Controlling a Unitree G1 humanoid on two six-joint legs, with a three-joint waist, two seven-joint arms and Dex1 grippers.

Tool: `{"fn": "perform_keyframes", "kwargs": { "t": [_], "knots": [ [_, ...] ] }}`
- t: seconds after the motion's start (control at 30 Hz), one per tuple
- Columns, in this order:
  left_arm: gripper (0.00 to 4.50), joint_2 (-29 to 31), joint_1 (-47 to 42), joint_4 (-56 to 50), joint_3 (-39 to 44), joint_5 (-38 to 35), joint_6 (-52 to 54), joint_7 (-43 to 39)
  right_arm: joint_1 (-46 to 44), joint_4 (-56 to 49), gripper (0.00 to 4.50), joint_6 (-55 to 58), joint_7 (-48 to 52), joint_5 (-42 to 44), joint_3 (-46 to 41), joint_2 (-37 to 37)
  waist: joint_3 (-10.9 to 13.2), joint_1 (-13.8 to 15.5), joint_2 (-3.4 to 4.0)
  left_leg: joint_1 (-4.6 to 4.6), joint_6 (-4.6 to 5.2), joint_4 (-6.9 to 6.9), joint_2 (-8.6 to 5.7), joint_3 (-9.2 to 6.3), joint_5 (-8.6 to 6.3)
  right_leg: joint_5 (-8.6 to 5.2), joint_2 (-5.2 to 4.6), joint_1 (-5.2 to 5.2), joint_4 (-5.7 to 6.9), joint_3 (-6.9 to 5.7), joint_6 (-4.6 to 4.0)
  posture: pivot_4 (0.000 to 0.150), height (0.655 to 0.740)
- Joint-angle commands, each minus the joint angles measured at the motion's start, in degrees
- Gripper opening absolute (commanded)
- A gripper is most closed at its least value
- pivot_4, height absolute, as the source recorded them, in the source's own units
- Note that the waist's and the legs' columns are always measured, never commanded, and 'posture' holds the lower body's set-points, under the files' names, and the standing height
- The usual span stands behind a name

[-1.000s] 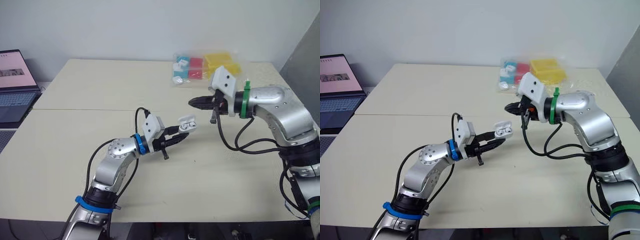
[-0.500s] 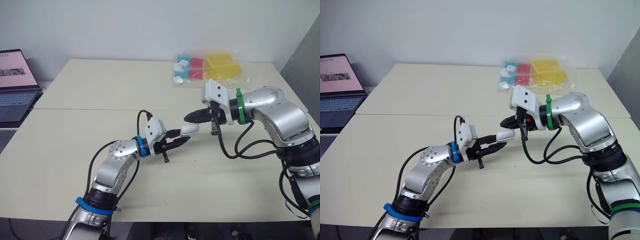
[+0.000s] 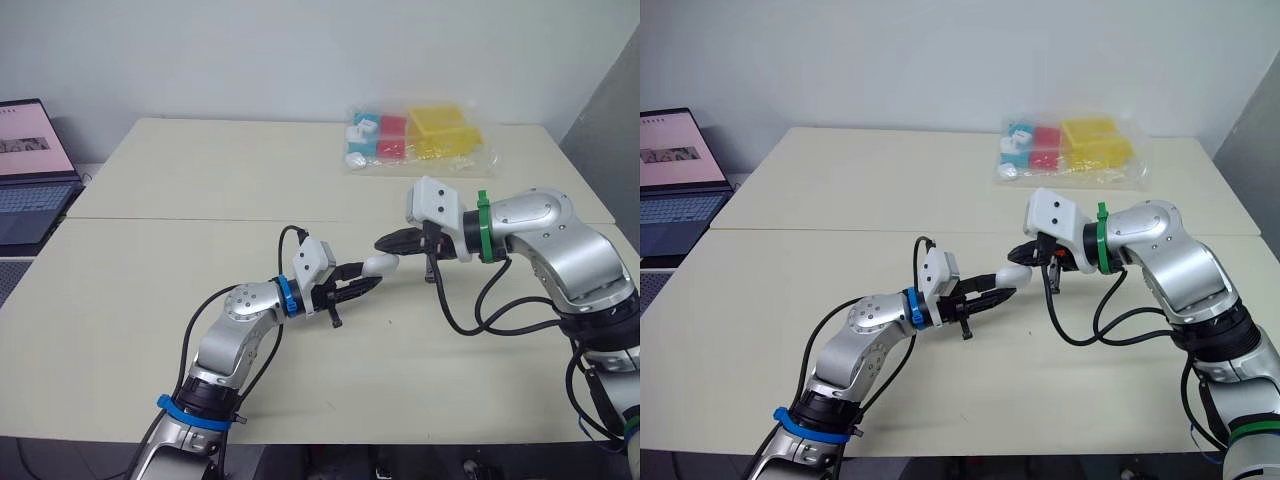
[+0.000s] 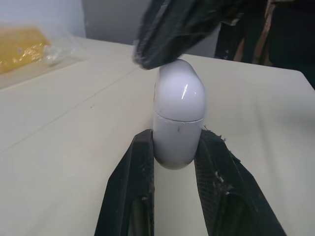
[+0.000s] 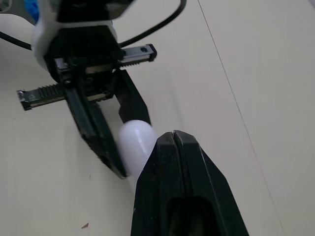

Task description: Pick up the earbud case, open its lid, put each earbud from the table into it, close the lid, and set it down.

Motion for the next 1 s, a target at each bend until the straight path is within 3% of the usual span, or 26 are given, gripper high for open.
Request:
{"fn": "perform_keyframes", "kwargs": {
  "t": [0.03, 0.33, 0.4, 0.57, 0.63, 0.77, 1.0],
  "knots": [
    [0.76, -0.57, -2.22, -3.08, 2.71, -2.89, 0.68, 1.25, 0.92, -2.51, 0.0, -2.26, -0.83, -2.39, 1.12, -0.2, 0.0, 0.0, 0.0, 0.0, 0.0, 0.0, 0.0, -0.01, 0.0, 0.0, 0.0, 0.01, 0.0, 0.0, 0.0, 0.15, 0.7345],
    [0.76, 0.2, -2.72, -3.28, 2.43, -3.5, 1.83, 0.83, 1.41, -2.96, 0.0, -2.89, -2.54, -3.62, -1.16, -0.09, 0.0, 0.01, 0.0, 0.01, 0.0, 0.01, -0.02, 0.02, 0.0, 0.0, 0.0, 0.01, 0.0, -0.01, 0.0, 0.15, 0.7345],
    [0.76, 0.57, -2.79, -3.23, 2.49, -4.23, 4.24, 1.01, 1.76, -5.23, 0.0, 1.66, -1.6, 1.52, -5.26, -0.78, 0.0, 0.04, 0.0, 0.01, 0.0, 0.01, -0.02, 0.01, 0.0, 0.0, 0.0, 0.01, 0.0, -0.01, 0.0, 0.15, 0.7345],
    [0.76, 3.19, -3.49, -4.15, 1.75, -9.82, 19.29, 0.12, 8.96, -14.66, 0.0, 8.79, 4.34, 12.64, -13.01, -8.46, 0.0, 0.45, 0.0, 0.01, -0.01, 0.0, 0.02, -0.04, 0.0, 0.0, -0.03, 0.14, -0.09, -0.1, 0.0, 0.15, 0.7345],
    [0.76, 4.94, -4.18, -4.79, 0.6, -12.18, 27.66, 0.04, 12.68, -16.44, 0.0, 9.68, 2.27, 12.64, -15.01, -10.18, 0.01, 0.41, -0.02, 0.02, 0.0, 0.0, -0.01, -0.07, 0.0, -0.01, -0.04, 0.13, -0.1, -0.07, 0.0, 0.15, 0.7345],
    [0.76, 1.91, -6.04, -2.9, 3.42, -17.82, 43.64, 6.19, 20.28, -18.15, 0.0, 5.89, -1.49, 8.36, -15.82, -12.73, 0.02, 0.22, -0.03, 0.04, 0.0, 0.05, -0.05, -0.05, 0.0, 0.0, -0.04, 0.16, -0.09, -0.08, 0.04, 0.15, 0.7345],
    [0.76, 1.62, -8.67, 2.44, 4.79, -17.42, 54.73, 11.95, 25.38, -20.37, 0.0, 4.59, -5.01, 7.88, -14.8, -11.83, 0.03, -0.17, -0.05, 0.1, -0.01, 0.04, -0.03, -0.05, 0.01, 0.0, 0.05, 0.16, -0.01, -0.05, 0.04, 0.15, 0.7345]
  ]
}}
